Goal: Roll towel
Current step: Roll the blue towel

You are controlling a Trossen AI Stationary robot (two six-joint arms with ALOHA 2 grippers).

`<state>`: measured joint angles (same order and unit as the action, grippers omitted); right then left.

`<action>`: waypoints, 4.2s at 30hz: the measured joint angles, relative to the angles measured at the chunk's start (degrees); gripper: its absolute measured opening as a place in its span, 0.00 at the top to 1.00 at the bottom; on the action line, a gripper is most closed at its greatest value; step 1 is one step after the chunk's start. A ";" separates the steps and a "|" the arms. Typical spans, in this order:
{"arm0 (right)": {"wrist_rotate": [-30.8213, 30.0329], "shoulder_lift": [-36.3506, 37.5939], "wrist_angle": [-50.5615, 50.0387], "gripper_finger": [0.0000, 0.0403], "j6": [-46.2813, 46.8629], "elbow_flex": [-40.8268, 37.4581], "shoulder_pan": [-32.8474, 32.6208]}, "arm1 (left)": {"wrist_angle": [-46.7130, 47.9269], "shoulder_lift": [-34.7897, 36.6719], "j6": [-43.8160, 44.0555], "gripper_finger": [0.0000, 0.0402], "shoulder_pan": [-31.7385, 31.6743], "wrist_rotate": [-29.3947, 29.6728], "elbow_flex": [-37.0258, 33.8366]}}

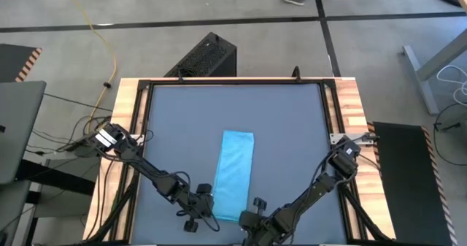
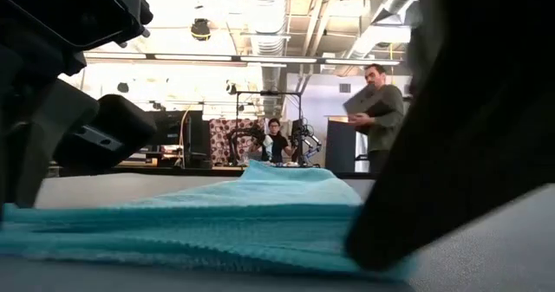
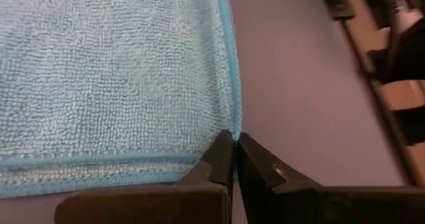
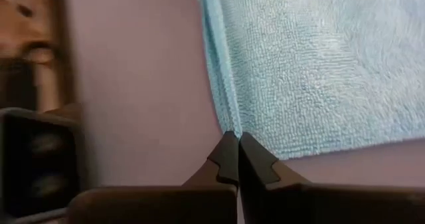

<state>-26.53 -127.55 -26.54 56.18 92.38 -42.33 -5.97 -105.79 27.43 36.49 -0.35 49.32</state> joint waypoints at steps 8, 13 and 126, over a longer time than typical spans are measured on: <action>7.80 0.55 1.96 0.96 14.12 -0.97 2.08 | -1.25 -0.07 3.98 1.00 0.00 -4.40 -0.07; 10.48 0.56 2.46 0.97 21.44 -1.03 2.89 | -0.91 -0.03 10.79 1.00 -0.63 -6.94 -0.02; 5.46 -0.98 9.52 0.97 4.56 -1.75 -1.17 | -4.57 0.12 25.05 1.00 -3.52 -15.72 0.02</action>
<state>-21.07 -128.53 -17.02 60.74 90.63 -43.51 -10.54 -105.67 52.49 32.97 -16.07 49.34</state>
